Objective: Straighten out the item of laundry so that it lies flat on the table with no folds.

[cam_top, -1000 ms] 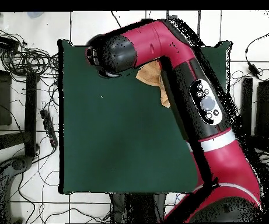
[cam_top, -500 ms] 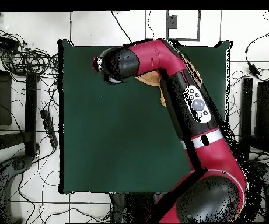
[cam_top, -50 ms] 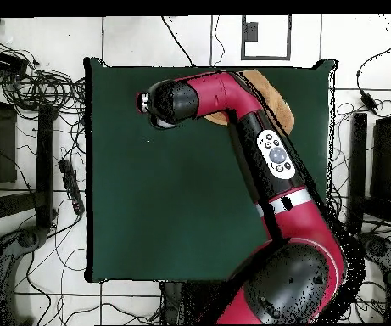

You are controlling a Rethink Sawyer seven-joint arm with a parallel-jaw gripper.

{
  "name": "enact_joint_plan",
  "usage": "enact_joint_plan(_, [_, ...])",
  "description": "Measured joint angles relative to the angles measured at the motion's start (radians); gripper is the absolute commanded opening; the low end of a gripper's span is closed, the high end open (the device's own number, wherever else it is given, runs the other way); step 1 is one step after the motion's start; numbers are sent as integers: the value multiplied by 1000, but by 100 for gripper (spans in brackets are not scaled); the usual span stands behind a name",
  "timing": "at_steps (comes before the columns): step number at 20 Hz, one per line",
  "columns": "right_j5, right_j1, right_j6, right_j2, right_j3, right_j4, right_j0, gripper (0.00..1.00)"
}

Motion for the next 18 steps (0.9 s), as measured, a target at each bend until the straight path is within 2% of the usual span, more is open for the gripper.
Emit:
enact_joint_plan(8, [1, 14, -1, -17, -77, 7, 29, 100])
enact_joint_plan(9, [2, 16, -7, -17, -126, 7, 44, 100])
enact_joint_plan(18, [45, 24, -82, -8, -330, 7, 100, 100])
